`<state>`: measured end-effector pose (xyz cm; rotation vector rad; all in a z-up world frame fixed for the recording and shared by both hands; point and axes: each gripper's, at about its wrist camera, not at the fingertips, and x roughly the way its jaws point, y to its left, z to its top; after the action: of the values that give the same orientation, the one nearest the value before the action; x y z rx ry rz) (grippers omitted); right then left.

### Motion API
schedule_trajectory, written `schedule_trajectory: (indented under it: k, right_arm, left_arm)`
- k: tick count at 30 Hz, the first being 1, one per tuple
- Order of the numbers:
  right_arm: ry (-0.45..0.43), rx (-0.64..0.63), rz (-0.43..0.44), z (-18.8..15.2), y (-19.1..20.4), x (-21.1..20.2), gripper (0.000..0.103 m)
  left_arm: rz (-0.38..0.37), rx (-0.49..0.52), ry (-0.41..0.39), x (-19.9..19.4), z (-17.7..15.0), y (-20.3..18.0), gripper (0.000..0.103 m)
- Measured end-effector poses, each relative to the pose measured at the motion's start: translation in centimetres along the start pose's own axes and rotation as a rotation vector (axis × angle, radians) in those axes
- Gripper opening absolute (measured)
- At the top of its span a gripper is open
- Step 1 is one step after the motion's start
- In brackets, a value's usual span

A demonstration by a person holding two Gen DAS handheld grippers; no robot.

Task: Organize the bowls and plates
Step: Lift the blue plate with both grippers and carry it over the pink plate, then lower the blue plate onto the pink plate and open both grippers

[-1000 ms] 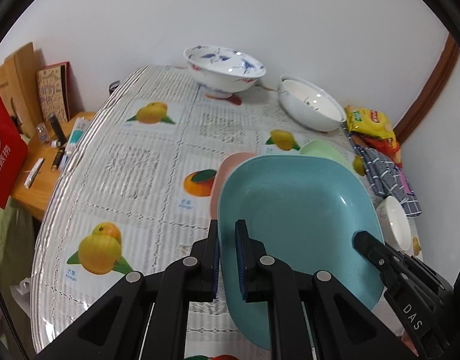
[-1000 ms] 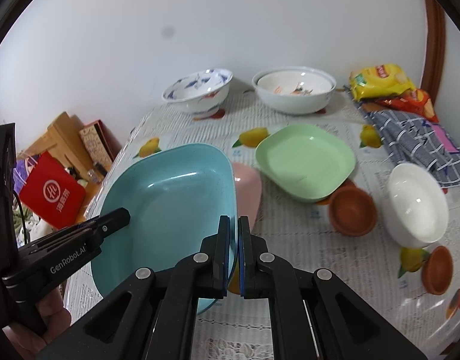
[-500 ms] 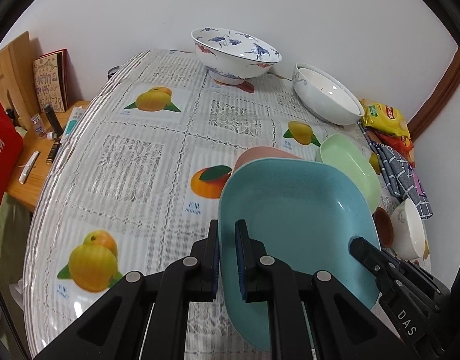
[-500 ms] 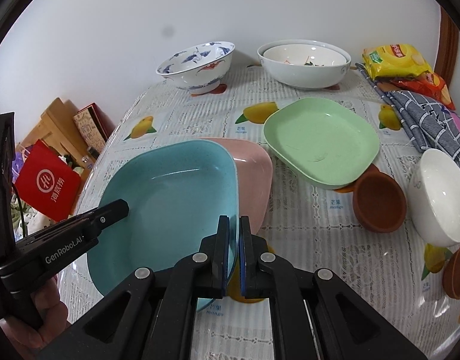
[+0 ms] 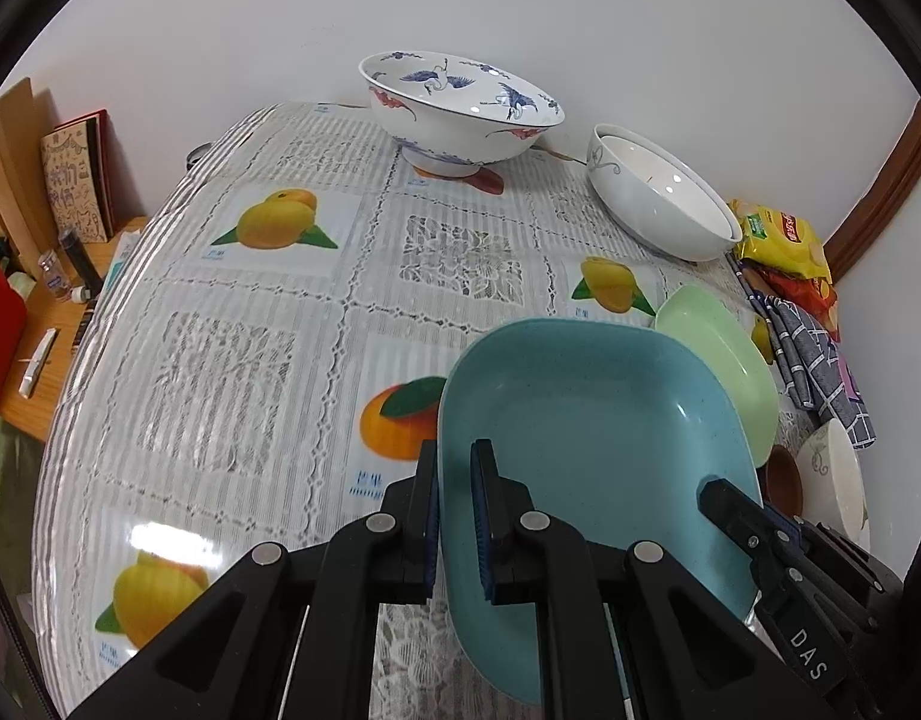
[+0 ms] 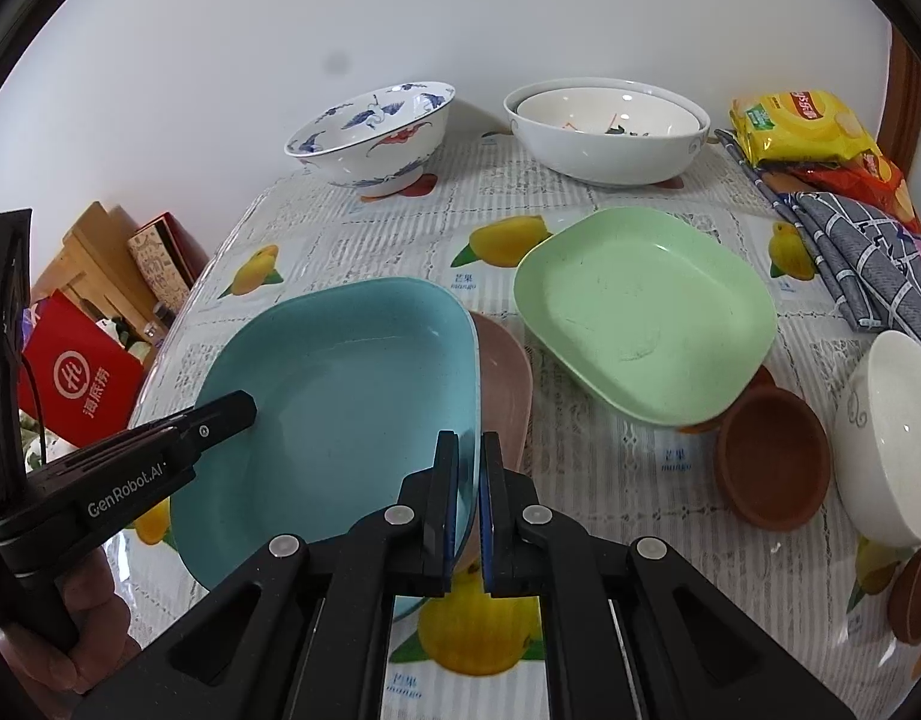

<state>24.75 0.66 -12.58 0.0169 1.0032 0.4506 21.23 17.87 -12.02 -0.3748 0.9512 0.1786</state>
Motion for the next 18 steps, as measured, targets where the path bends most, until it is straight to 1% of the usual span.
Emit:
schedule_trajectory:
  k: [8,14,18]
  right_arm:
    - [0.009,-0.030,-0.012,0.1,0.0,1.1,0.008]
    - [0.013,-0.045,-0.023,0.1,-0.1,1.6,0.009]
    - [0.024,-0.039,-0.020,0.0,-0.4,2.2,0.009]
  left_arm:
    - [-0.008,0.005,-0.008,1.1,1.1,-0.1,0.010]
    - [-0.018,0.003,-0.007,1.9,1.3,-0.1,0.010]
    - [-0.009,0.006,-0.008,2.3,1.3,-0.2,0.010]
